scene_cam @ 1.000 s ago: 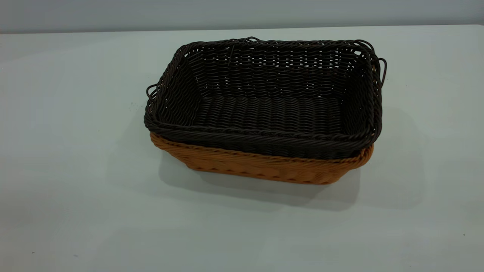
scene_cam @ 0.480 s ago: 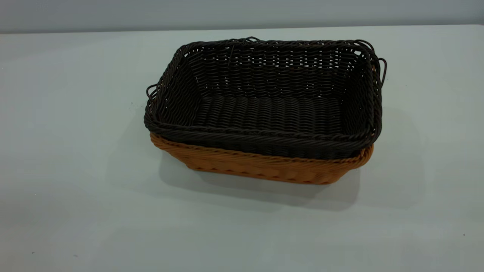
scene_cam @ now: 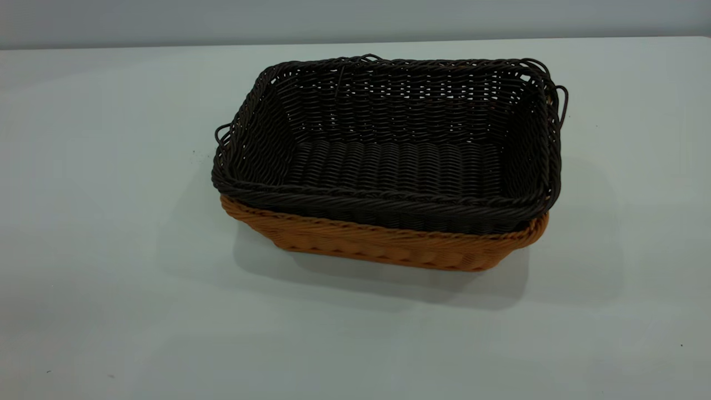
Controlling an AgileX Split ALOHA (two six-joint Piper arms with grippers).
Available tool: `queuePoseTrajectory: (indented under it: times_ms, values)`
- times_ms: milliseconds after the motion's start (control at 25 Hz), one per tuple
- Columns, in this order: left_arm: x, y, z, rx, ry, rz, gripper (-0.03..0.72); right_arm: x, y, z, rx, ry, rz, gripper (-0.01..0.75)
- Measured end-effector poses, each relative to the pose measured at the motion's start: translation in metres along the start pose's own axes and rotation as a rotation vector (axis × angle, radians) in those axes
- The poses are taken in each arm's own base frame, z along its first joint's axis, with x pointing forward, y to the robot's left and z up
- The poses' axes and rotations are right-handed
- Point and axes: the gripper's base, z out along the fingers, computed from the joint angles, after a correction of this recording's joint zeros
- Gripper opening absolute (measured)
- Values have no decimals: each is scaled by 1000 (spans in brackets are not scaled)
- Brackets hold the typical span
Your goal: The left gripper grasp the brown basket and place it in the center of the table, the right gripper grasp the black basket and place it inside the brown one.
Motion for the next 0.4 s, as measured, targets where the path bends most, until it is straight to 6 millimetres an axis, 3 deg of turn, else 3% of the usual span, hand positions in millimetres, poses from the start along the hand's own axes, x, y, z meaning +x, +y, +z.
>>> queuePoseTrajectory:
  times_ms: [400]
  values:
    - [0, 0, 0, 1, 0, 0, 545, 0, -7, 0, 72, -1, 79, 573]
